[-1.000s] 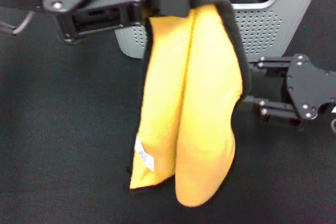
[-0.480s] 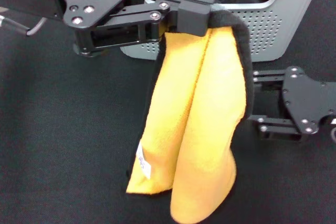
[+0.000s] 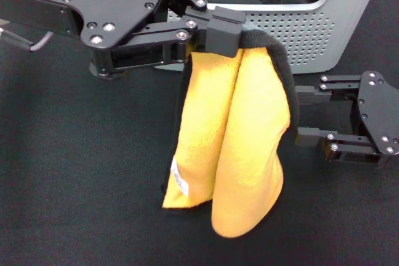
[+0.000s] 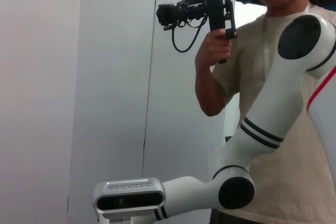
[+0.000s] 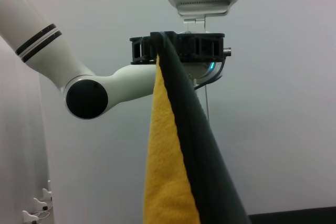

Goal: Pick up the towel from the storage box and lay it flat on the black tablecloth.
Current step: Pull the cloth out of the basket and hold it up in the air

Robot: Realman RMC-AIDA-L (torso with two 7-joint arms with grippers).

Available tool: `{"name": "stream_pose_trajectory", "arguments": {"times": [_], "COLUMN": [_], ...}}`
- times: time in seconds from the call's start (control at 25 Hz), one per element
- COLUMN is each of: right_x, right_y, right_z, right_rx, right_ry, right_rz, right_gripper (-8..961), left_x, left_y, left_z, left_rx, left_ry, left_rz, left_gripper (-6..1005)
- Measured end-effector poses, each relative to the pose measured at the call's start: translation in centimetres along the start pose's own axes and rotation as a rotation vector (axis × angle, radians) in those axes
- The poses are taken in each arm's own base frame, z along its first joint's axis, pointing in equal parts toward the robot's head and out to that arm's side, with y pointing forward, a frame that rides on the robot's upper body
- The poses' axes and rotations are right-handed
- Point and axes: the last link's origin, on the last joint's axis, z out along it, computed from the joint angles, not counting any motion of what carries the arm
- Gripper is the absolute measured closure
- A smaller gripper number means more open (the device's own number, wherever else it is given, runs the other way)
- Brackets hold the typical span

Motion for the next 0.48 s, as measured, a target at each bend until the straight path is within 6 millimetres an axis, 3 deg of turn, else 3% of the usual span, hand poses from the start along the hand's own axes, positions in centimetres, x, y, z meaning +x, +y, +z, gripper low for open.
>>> {"name": "stream_pose_trajectory", "arguments": {"times": [0.48], "right_x": [0.3], "right_y": [0.1], "right_z": [3.4], "right_rx": [-0.126], "right_ry": [0.039], "right_rz": [0.005], "right_gripper": [429], "left_x": [0.5], "left_y": [-0.3], "left_z": [0.9], "left_rx": [-0.029], "left_ry": [-0.011], "left_rz": [0.052], "left_gripper": [972]}}
